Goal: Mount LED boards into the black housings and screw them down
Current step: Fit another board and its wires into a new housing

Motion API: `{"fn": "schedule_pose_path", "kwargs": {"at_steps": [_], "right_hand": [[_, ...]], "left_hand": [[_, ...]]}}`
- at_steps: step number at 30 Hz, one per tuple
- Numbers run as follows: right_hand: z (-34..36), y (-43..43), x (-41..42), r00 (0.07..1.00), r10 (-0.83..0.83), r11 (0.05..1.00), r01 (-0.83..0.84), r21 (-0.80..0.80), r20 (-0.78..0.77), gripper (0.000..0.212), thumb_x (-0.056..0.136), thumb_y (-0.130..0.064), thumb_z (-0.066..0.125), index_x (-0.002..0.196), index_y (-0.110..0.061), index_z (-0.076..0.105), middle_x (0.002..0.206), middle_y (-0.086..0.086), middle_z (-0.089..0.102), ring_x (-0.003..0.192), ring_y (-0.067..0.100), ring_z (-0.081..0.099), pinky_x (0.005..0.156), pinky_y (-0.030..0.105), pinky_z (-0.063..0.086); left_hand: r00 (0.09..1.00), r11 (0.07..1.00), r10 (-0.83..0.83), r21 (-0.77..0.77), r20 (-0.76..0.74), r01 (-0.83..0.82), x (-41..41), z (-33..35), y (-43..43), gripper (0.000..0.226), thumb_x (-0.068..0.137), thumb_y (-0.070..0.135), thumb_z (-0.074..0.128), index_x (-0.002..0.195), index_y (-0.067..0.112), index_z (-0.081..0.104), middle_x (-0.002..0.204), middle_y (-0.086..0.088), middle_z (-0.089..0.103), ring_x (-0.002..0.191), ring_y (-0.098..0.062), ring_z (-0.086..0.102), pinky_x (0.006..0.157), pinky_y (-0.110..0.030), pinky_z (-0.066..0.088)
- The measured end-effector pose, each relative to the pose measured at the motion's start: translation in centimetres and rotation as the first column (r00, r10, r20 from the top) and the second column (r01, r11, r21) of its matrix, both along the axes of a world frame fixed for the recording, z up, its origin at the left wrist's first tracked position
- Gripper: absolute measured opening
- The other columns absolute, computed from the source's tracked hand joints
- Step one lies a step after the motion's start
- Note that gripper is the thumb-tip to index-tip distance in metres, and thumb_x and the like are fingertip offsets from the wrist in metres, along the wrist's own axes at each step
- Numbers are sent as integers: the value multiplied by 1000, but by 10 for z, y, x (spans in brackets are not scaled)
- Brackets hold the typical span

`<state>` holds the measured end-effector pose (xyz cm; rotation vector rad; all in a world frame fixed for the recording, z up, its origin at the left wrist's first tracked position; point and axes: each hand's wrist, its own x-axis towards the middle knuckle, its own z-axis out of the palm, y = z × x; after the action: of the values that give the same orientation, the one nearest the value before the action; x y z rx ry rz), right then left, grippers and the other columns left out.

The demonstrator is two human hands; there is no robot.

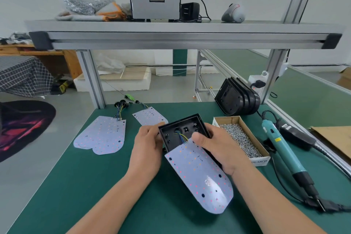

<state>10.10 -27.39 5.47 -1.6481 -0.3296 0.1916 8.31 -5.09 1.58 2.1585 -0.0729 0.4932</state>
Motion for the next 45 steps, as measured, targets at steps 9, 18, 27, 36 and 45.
{"fn": "schedule_pose_path", "kwargs": {"at_steps": [9,18,27,36,45], "right_hand": [[-5,-6,6,981,-78,978,110,179,-175,18,75,-31,87,87,-19,82,93,12,80,76,25,75,64,33,58],[-11,-1,10,904,-369,821,427,380,-218,9,102,-9,65,97,-9,72,85,5,76,70,19,69,59,29,57],[-22,8,7,894,-379,810,446,380,-239,9,102,-8,65,105,-10,73,100,12,79,84,27,73,80,44,59],[-27,10,8,893,-397,822,449,350,-214,14,103,-9,63,107,-13,76,107,13,80,91,27,75,89,52,60],[-34,18,7,880,-444,821,476,315,-171,10,103,-10,63,110,-9,70,103,13,78,85,24,71,85,45,58]], "left_hand": [[993,978,107,176,38,-113,-1,9,-1,57,107,14,56,155,43,47,113,-1,41,92,-25,53,83,-42,53],[981,941,-156,285,-113,182,-5,10,24,44,99,69,51,140,54,55,110,28,69,99,2,62,90,-26,51],[964,991,127,-10,-233,-133,1,9,14,51,86,27,50,130,51,54,64,16,58,55,-9,50,59,-35,47],[972,978,-137,-180,-192,102,-3,8,2,22,90,29,80,80,30,61,65,15,53,53,-9,38,52,-18,34],[921,783,-309,-613,-237,105,-12,15,-7,53,89,49,66,113,2,57,115,1,76,101,-19,77,68,-39,61]]}}
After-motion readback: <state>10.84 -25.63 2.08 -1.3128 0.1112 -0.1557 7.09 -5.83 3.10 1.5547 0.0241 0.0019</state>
